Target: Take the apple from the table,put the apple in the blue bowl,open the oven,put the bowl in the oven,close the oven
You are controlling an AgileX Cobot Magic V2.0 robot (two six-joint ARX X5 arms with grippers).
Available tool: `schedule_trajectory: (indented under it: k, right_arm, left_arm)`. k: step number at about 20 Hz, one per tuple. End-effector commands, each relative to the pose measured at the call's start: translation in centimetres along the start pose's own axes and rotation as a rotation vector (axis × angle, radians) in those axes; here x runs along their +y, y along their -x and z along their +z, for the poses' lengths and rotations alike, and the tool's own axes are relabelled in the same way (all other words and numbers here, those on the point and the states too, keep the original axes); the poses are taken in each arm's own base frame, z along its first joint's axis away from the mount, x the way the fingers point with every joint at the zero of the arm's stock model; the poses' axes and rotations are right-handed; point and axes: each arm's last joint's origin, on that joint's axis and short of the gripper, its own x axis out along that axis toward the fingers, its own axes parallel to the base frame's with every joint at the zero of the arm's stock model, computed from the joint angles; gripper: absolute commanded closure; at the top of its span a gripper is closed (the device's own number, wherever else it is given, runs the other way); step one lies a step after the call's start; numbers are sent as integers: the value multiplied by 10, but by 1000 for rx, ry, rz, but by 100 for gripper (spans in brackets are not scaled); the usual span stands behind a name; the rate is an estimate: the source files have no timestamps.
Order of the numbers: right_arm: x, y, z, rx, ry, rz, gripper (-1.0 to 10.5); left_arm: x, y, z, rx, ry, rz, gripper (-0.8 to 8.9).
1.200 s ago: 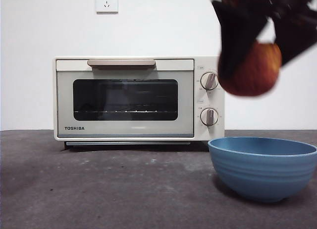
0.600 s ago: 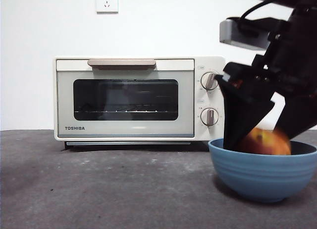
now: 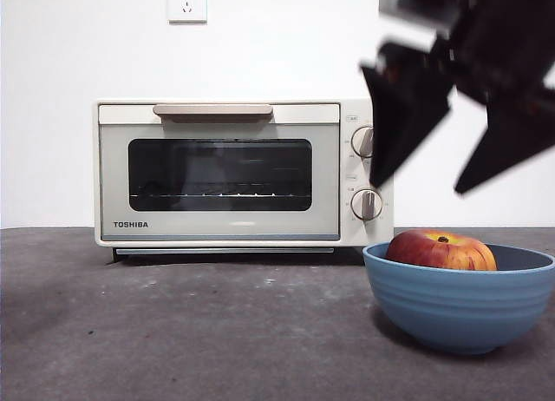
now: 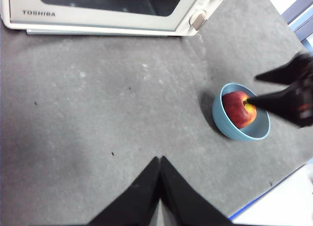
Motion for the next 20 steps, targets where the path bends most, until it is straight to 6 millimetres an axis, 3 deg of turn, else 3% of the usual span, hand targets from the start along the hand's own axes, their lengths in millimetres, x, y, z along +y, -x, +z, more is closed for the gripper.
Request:
schedule_trajectory:
  k: [1,5,11,15,20]
  right_arm:
    - [2,16,9,-26,17,-19,467]
    - [-14,43,5,-27,14,-207,467]
    - [-48,61,-13,109,-76,-393,467]
    - [-51,57,-18,147,-126,-247,467]
    - [-50,54,-20,164,-148,-121,467]
  left_arm:
    - [0,-3,10,-32,-34,-11,806]
    - [8,-20,33,-103,-20,-22,806]
    - [15,-65,80,-139,-62,-27,806]
    - [18,-102,121,-144,-92,-43,806]
    - [20,-134,147,-123,-128,-56,806]
